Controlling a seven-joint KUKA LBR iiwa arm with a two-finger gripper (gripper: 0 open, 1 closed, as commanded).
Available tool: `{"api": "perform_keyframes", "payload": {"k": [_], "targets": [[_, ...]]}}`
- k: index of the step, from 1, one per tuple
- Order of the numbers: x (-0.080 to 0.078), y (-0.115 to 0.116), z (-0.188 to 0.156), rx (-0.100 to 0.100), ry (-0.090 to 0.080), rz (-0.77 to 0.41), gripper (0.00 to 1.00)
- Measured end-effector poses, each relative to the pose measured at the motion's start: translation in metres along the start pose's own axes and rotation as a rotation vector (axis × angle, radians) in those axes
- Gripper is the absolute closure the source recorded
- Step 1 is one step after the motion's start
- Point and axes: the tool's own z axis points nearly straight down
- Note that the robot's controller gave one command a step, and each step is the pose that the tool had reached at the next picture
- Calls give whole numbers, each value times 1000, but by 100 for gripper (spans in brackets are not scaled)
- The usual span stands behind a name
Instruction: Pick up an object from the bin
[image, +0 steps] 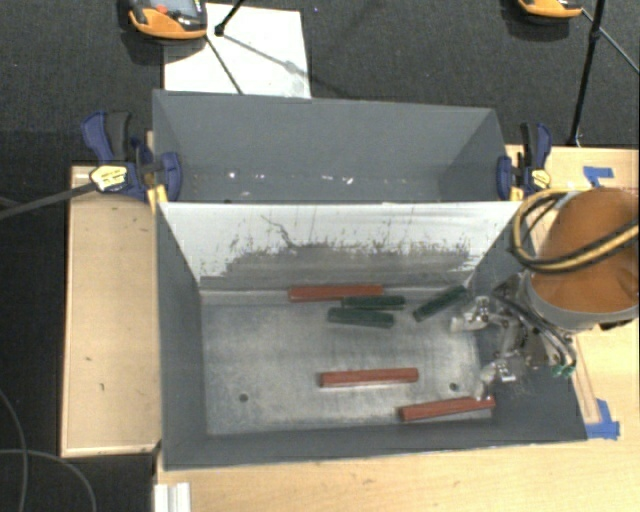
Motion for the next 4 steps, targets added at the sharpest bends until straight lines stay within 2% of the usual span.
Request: {"api": "perform_keyframes", "payload": {"k": [1, 2, 3, 4], "targets": [[-5, 14, 44, -2, 6, 95, 0], [8, 43, 72, 1, -5, 47, 100], [2, 44, 69, 2, -28, 44, 0], [2, 44, 70, 2, -28, 42, 0]]}}
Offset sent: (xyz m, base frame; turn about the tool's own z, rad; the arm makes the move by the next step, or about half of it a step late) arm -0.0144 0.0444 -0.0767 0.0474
